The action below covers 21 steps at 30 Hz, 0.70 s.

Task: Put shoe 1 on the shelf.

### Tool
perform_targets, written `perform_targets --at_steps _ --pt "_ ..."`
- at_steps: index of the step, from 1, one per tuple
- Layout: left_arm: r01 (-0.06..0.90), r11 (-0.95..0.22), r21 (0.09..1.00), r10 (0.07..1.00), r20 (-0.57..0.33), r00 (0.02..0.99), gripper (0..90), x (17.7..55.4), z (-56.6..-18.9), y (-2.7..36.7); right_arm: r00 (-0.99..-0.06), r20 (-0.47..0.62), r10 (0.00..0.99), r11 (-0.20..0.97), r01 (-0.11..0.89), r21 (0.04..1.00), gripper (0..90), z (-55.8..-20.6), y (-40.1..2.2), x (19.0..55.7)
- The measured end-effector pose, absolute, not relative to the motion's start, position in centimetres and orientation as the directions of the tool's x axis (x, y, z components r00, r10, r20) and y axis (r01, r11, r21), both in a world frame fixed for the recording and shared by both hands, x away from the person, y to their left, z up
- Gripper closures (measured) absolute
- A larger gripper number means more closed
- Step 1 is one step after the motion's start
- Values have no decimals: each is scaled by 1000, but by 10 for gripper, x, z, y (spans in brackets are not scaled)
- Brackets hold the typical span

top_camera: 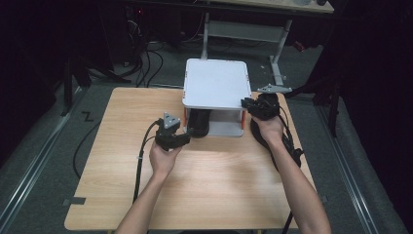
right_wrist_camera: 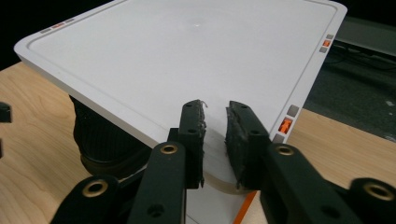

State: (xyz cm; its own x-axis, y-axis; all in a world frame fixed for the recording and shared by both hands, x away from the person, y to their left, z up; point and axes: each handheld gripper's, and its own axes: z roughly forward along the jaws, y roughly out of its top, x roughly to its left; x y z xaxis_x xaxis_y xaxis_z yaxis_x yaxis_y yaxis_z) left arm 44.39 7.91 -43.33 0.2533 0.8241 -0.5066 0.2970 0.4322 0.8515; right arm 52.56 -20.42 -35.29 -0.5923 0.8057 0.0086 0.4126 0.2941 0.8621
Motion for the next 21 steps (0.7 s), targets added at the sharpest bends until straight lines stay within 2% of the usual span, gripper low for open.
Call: perform_targets --at_steps 2,12,19,21 --pt "308 455 835 812 -532 242 426 437 -437 85 -583 12 813 287 417 862 728 -353 -204 526" --pt "330 465 822 829 -535 165 417 408 -467 124 -575 32 817 264 423 867 585 -353 -205 525" --pt "350 421 837 873 -479 96 409 401 -492 141 -599 41 800 264 412 872 499 -352 -210 508" --pt "358 397 845 888 -452 84 406 400 -498 143 -612 48 790 259 404 878 502 -352 -213 500"
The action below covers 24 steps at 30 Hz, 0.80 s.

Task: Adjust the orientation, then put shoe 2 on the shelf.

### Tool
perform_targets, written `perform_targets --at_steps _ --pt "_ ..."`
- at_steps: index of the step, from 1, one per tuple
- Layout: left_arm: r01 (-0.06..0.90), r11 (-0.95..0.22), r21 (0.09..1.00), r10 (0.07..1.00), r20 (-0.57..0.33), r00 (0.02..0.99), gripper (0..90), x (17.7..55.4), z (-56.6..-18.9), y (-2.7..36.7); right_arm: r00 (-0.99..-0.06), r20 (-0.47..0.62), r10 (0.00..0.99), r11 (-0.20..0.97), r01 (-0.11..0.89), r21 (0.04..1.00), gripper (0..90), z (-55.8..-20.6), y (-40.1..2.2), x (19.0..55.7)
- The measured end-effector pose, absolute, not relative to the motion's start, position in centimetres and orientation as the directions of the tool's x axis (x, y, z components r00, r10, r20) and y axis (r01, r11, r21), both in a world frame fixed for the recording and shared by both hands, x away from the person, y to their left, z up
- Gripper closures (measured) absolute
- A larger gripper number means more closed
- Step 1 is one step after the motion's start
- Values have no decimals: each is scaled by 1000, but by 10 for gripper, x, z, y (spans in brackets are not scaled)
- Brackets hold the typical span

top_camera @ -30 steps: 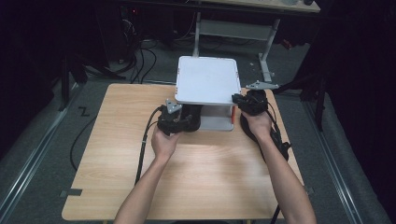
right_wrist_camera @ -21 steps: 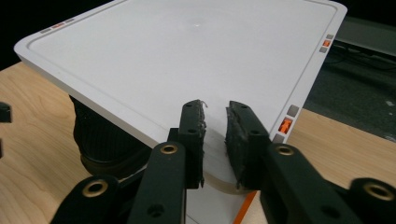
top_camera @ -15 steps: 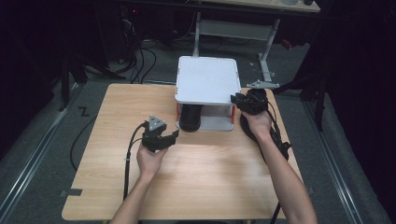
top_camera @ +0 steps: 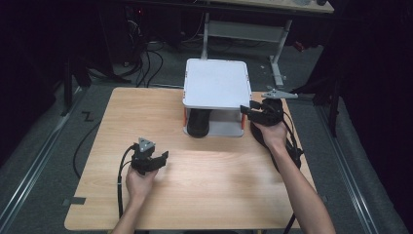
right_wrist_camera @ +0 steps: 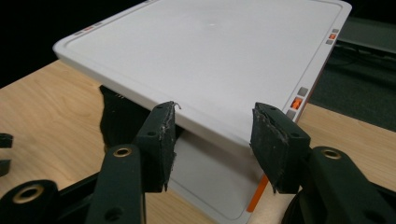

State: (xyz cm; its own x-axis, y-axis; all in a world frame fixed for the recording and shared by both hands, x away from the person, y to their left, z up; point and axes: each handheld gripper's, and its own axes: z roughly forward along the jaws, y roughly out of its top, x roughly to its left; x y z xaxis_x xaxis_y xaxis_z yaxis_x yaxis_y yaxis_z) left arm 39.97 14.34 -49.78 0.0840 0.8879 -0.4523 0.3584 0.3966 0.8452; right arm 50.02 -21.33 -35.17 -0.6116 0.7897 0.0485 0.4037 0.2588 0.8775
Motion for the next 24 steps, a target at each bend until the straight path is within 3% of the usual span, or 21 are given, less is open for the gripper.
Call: perform_targets --at_steps 10,24 --pt "377 344 860 918 -393 57 383 394 -517 145 -649 11 761 293 358 887 500 -353 -229 458" --pt "385 341 858 917 -393 64 331 393 -517 144 -541 -62 839 331 417 846 549 -376 -284 423"
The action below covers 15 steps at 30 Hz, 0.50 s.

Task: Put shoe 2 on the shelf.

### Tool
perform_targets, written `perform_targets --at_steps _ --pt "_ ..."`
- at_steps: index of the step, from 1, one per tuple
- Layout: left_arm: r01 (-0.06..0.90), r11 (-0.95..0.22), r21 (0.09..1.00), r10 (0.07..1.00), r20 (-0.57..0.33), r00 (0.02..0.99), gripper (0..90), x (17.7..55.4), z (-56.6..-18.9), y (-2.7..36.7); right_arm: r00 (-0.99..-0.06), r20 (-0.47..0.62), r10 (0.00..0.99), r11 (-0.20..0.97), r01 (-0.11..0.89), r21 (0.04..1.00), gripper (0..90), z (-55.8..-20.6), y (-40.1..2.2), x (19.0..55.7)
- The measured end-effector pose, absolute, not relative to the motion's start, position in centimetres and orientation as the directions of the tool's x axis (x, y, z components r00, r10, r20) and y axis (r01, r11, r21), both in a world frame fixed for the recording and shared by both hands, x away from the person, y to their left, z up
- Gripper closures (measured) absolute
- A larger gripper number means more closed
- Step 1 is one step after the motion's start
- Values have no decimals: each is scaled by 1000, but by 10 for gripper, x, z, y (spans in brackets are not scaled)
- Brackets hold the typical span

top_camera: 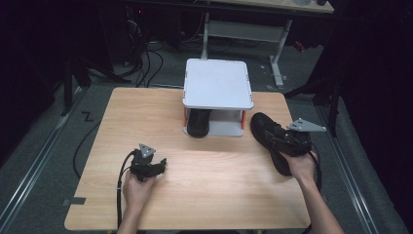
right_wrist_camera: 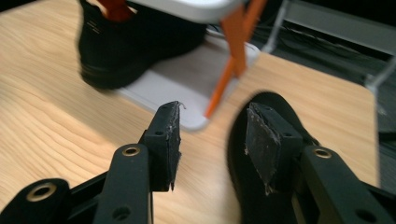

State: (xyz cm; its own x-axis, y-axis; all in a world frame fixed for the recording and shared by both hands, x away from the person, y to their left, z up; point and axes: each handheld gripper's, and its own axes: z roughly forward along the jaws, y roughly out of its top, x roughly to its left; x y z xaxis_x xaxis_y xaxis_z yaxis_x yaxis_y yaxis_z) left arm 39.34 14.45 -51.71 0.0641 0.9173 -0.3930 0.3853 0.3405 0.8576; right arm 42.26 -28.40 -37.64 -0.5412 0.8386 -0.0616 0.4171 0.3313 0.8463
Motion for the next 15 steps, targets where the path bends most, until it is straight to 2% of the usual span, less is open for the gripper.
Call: perform_targets --at_steps 8,15 --pt "385 342 857 916 -395 65 324 393 -517 144 -471 -83 878 323 457 829 544 -394 -309 421" --pt "386 342 857 916 -395 66 321 393 -517 144 -431 -107 896 328 479 814 499 -405 -320 426"
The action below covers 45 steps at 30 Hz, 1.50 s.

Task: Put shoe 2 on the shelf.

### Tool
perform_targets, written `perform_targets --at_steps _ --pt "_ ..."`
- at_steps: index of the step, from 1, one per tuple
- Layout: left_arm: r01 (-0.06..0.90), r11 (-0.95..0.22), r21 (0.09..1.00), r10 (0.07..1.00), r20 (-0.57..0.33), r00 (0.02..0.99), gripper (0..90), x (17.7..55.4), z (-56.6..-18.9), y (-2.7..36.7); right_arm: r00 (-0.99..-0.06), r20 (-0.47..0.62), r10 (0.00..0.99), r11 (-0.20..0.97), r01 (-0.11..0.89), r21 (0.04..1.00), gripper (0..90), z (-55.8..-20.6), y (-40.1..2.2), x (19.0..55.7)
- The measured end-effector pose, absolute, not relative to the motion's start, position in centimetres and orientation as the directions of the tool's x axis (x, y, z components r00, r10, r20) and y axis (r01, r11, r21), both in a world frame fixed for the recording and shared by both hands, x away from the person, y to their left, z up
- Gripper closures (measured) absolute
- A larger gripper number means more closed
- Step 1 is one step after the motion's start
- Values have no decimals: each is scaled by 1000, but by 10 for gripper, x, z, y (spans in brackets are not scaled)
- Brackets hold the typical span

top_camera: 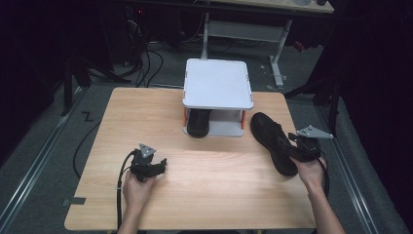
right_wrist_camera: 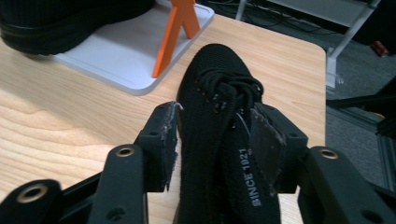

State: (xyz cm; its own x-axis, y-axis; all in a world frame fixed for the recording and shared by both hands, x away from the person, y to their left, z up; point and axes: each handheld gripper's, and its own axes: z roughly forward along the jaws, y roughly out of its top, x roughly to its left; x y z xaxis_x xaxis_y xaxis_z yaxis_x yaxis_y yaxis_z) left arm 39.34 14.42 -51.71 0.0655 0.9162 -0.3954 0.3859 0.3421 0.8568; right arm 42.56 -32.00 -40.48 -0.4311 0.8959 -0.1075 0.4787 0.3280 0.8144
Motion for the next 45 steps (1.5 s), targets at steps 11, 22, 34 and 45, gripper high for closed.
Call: perform_targets --at_steps 11,22,34,45 --pt "386 342 857 916 -396 66 318 393 -517 144 -410 -43 911 302 591 748 435 -428 -334 437" --pt "387 341 857 917 -394 64 316 393 -517 144 -443 -1 897 300 606 737 643 -446 -338 441" --pt "385 344 857 916 -397 64 314 394 -517 144 -496 -11 868 342 582 738 846 -445 -334 439" --pt "387 342 856 916 -395 64 312 394 -517 144 -531 -41 846 383 554 740 875 -436 -322 435"
